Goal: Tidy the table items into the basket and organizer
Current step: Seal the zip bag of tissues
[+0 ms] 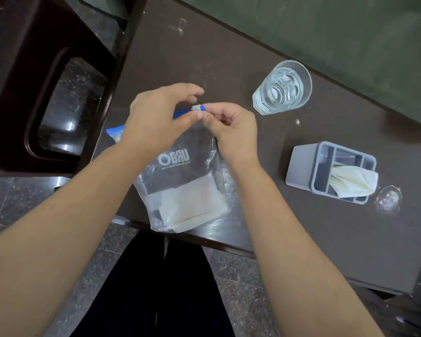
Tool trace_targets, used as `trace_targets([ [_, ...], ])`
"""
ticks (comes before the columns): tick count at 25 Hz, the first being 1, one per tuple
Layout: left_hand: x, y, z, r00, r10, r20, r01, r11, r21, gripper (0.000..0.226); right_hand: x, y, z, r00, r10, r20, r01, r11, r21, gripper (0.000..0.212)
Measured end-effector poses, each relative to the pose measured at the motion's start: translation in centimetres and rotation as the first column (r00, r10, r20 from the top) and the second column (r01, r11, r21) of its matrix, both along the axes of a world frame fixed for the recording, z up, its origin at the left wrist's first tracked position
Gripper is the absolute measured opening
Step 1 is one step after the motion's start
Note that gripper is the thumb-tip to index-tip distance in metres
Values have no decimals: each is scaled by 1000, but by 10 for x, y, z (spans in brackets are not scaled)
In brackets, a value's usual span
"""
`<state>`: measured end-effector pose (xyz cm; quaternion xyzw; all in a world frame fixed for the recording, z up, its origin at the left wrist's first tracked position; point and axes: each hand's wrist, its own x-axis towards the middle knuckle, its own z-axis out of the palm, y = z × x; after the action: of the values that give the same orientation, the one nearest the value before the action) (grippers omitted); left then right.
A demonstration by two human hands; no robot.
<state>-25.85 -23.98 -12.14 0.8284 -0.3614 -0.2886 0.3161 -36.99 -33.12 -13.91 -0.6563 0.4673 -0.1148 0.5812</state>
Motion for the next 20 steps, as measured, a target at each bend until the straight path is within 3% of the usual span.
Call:
trace_targets([
  [5,-4,-8,-2,995,3,-102,-6,999,-32,13,-9,-5,4,1000,-22,3,22,999,-35,10],
  [9,-6,-7,0,990,-24,-142,15,998,-63,10,-14,0,6,997,-64,37,64,998,15,24],
  [15,9,4,-7,993,-34,-115,38,999,33,8,-25,-7,1,957,-284,54,282,958,50,23],
  [20,22,20,-15,997,-82,-13,83,991,102,10,-39,-24,-7,943,-333,26,332,942,40,22],
])
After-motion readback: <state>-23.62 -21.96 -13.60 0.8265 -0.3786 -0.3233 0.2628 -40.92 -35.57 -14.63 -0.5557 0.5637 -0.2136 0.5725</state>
